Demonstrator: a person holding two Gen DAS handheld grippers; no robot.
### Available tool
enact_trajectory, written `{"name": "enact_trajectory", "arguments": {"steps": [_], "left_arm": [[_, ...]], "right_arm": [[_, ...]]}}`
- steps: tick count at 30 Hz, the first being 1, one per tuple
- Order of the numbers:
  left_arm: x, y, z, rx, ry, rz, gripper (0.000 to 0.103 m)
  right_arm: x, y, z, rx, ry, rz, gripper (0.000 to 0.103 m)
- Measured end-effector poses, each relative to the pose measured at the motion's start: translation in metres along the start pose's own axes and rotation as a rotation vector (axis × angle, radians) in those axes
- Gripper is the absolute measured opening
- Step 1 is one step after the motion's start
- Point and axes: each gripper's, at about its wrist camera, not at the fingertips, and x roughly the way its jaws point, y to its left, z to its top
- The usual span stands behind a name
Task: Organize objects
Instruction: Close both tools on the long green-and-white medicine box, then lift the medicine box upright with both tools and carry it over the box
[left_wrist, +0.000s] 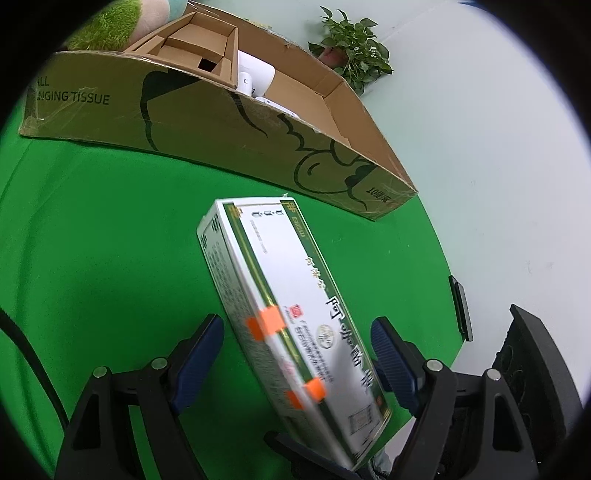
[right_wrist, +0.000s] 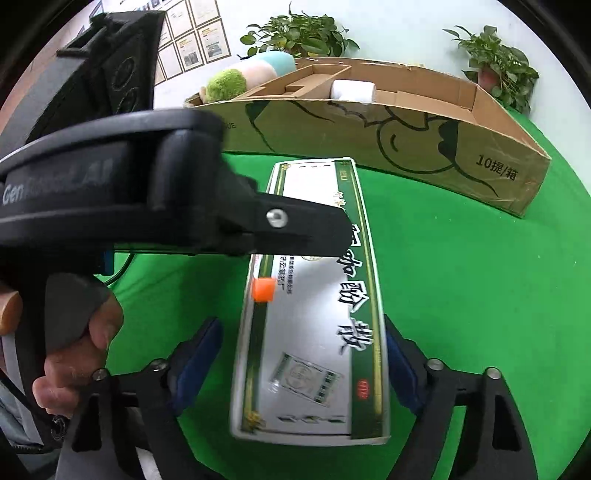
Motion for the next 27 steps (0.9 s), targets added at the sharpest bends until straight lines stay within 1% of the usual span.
{"name": "enact_trajectory", "arguments": {"steps": [1,5,8,10,11,12,14,21,24,25,26,27], "left_arm": [[0.000,0.000,0.000,-0.001,0.001,0.000,0.076],[-0.004,0.005,-0.001,-0.019,-0.005,-0.016,0.075],[-0.006,0.006,-0.004,-0.022,-0.009,-0.008,0.070],[-0.007,0.007,-0.005,-0.027,-0.007,-0.005,0.066],[-0.007,0.007,-0.006,-0.033,-0.001,-0.010,0.060],[-0.006,0.007,-0.006,-0.035,0.009,-0.015,0.058],[-0.005,0.006,-0.006,-0.029,0.008,-0.008,0.058],[-0.007,0.000,-0.005,-0.011,0.001,0.007,0.056],[-0.012,-0.009,-0.003,0.019,-0.013,0.011,0.053],[-0.015,-0.013,-0.001,0.035,-0.020,0.009,0.051],[-0.013,-0.016,0.003,0.044,-0.022,0.003,0.048],[-0.016,-0.021,0.007,0.061,-0.027,-0.007,0.047]], "right_arm": [[0.000,0.002,0.000,0.001,0.003,0.006,0.071],[0.000,0.005,-0.001,0.019,0.001,0.017,0.070],[-0.001,0.001,0.000,0.051,0.004,0.044,0.069],[-0.003,-0.003,-0.001,0.078,0.007,0.081,0.069],[-0.003,-0.006,0.000,0.093,0.010,0.110,0.068],[-0.003,-0.008,0.000,0.110,0.014,0.149,0.068],[-0.003,-0.010,-0.001,0.138,0.021,0.200,0.068],[-0.005,-0.004,-0.004,0.123,0.006,0.184,0.067],[-0.007,0.001,-0.002,0.095,-0.014,0.155,0.066],[-0.008,0.002,-0.001,0.092,-0.019,0.148,0.065],[-0.007,0.000,0.006,0.094,-0.026,0.148,0.064],[-0.008,0.000,0.010,0.098,-0.039,0.149,0.063]]}}
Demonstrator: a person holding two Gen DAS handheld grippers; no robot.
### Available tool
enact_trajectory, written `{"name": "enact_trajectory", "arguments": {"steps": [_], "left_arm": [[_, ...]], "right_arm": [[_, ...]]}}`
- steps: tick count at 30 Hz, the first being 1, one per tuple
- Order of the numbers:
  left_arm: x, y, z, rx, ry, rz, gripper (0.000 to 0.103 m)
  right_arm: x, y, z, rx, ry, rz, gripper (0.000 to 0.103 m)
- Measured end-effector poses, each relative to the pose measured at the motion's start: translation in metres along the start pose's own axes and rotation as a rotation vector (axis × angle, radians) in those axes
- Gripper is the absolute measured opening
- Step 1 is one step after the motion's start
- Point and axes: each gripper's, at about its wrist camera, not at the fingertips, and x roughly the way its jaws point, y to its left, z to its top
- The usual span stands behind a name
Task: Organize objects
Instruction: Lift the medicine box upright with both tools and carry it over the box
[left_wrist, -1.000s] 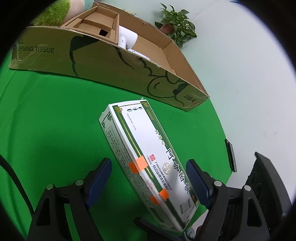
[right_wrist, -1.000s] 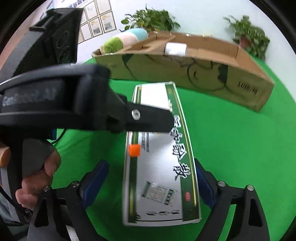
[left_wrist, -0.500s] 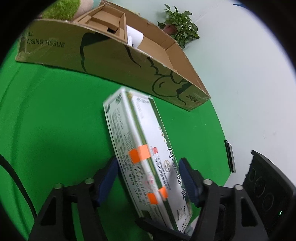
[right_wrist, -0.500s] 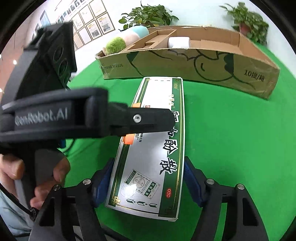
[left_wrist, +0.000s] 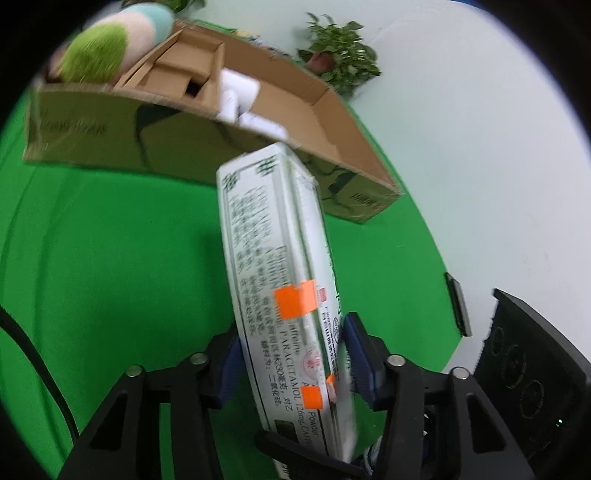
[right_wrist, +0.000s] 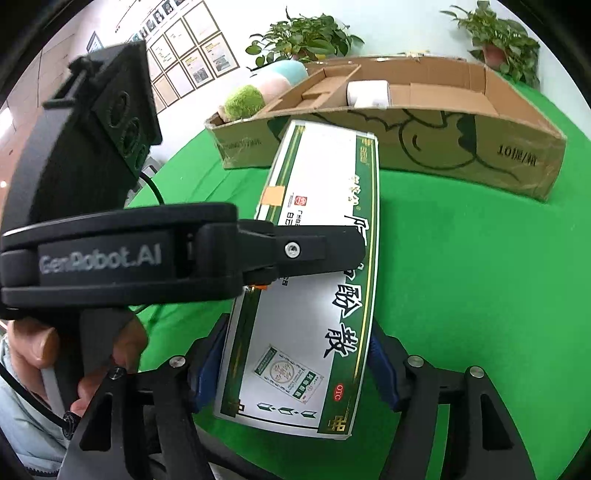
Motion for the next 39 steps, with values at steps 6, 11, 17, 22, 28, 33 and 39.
{"name": "enact_trajectory", "arguments": {"steps": [6,11,17,22,28,33,39], "left_arm": [[-0.011,-0.029,0.023,0.094,-0.044,0.000,0.045],[-0.024,-0.057,0.037,0.176,-0.099,-0.003,0.045],[-0.040,-0.070,0.061,0.220,-0.156,0.000,0.045],[-0.052,-0.076,0.078,0.251,-0.186,0.001,0.045],[-0.049,-0.089,0.100,0.291,-0.184,-0.042,0.044],[-0.040,-0.106,0.122,0.325,-0.165,-0.072,0.043],[-0.029,-0.125,0.141,0.358,-0.138,-0.084,0.043]], "right_arm": [[-0.027,-0.005,0.014,0.006,-0.114,-0.018,0.061],[-0.046,-0.006,0.033,-0.018,-0.174,-0.065,0.061],[-0.061,-0.002,0.055,-0.061,-0.245,-0.081,0.061],[-0.061,-0.002,0.080,-0.086,-0.293,-0.080,0.061],[-0.074,-0.020,0.112,-0.092,-0.335,-0.109,0.061],[-0.098,-0.035,0.119,-0.069,-0.370,-0.140,0.061],[-0.116,-0.058,0.129,-0.051,-0.385,-0.167,0.061]]}}
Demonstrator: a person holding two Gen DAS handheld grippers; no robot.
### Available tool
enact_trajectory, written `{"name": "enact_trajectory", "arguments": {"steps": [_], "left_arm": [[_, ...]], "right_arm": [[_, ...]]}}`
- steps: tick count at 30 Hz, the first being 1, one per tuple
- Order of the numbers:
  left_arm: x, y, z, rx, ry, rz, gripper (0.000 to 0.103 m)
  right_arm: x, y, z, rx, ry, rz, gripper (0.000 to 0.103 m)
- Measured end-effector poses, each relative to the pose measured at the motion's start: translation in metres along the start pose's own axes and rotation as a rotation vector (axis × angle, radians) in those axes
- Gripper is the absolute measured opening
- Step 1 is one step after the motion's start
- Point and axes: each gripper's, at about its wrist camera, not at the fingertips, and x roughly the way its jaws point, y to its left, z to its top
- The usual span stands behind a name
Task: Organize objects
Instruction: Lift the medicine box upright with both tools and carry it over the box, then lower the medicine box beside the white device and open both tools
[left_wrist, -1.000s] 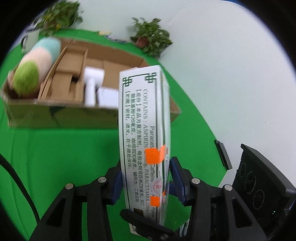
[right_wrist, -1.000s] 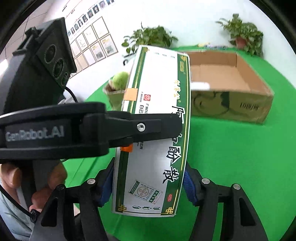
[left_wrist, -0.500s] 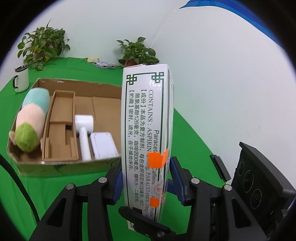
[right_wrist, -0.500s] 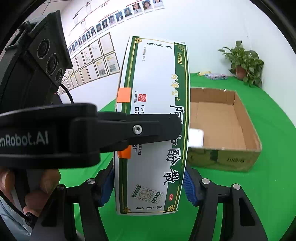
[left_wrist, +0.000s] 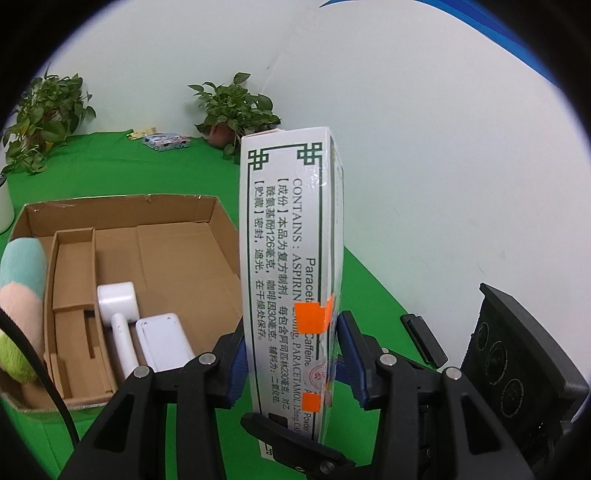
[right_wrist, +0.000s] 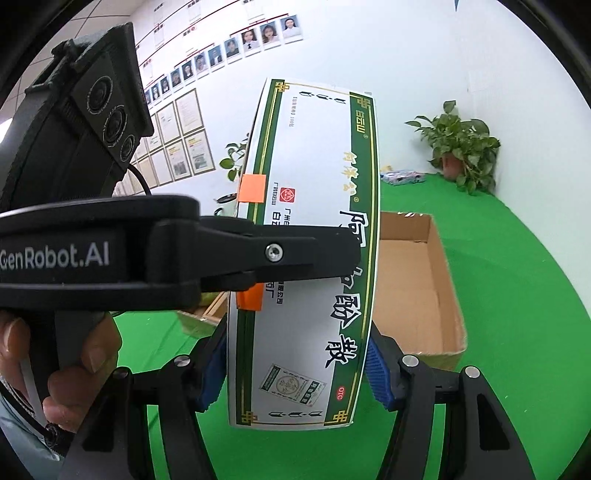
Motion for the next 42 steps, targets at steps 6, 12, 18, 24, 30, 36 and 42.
{"name": "enact_trajectory", "arguments": {"steps": [6,12,18,24,30,36,42], "left_arm": [[0.018,0.008,0.019,-0.015,0.026,-0.012,0.043],[0.034,0.028,0.032,-0.064,0.050,-0.017,0.043],[0.043,0.043,0.047,-0.090,0.054,-0.034,0.043],[0.062,0.051,0.057,-0.092,0.083,-0.019,0.043],[0.095,0.072,0.057,-0.143,0.160,-0.017,0.043],[0.129,0.101,0.036,-0.244,0.254,-0.011,0.042],[0.154,0.117,0.018,-0.329,0.309,-0.028,0.042]], "right_arm": [[0.003,-0.018,0.017,0.021,0.034,-0.020,0.061],[0.027,-0.033,0.034,0.058,0.087,-0.008,0.061],[0.052,-0.042,0.057,0.068,0.125,-0.001,0.061],[0.076,-0.062,0.076,0.128,0.185,0.023,0.061],[0.109,-0.081,0.075,0.182,0.286,0.051,0.061],[0.134,-0.083,0.043,0.213,0.415,0.087,0.061],[0.148,-0.078,0.016,0.203,0.516,0.076,0.061]]}}
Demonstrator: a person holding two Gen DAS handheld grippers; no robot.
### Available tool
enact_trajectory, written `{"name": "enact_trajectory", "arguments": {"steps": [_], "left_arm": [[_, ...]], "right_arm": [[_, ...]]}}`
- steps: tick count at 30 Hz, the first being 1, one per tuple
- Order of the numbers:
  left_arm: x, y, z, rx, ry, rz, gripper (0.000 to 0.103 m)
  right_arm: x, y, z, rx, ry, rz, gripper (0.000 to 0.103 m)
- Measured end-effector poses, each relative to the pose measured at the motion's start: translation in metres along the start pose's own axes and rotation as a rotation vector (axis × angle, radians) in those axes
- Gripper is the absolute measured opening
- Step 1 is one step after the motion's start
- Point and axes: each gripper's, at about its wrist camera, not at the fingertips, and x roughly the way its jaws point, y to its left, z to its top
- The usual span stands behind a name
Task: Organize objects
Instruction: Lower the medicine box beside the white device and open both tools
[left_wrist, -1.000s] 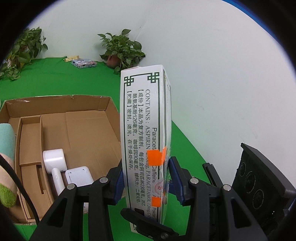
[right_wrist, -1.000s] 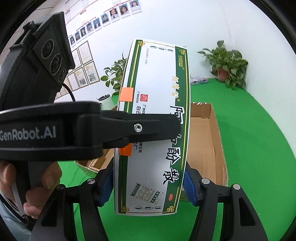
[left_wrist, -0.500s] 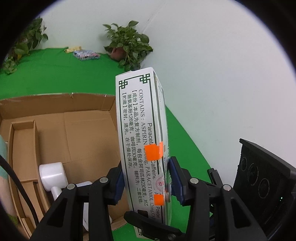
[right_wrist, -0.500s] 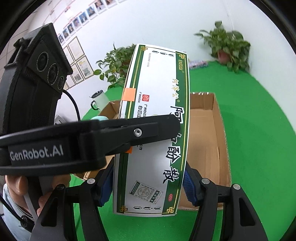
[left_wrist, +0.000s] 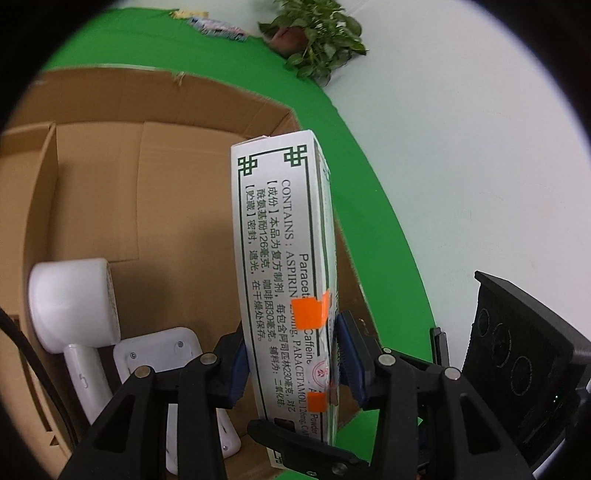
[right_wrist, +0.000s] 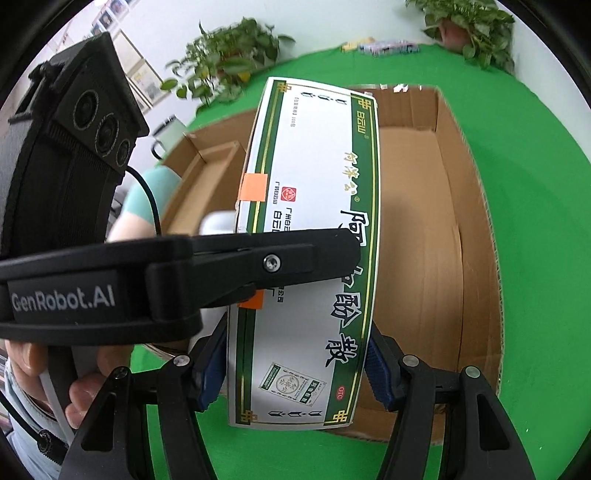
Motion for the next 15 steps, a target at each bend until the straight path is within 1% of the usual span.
{"name": "enact_trajectory", "arguments": {"steps": [6,9,11,14,15], "left_arm": [[0.022,0.010,-0.002,-0.027,0.037,0.001,0.043],[0.028,0.009,-0.005,-0.019,0.054,0.049,0.049],[0.028,0.008,-0.006,-0.014,0.059,0.067,0.049],[0.021,0.006,-0.009,-0.010,0.036,0.118,0.049],[0.018,0.006,-0.010,-0.014,0.029,0.123,0.049]], "right_arm": [[0.021,-0.007,-0.005,0.042,0.050,-0.008,0.061],[0.030,-0.005,-0.008,0.050,0.065,-0.025,0.061],[0.035,-0.001,-0.012,0.041,0.074,-0.052,0.061],[0.038,-0.001,-0.017,0.049,0.080,-0.064,0.061],[0.039,-0.001,-0.019,0.054,0.083,-0.074,0.061]]}}
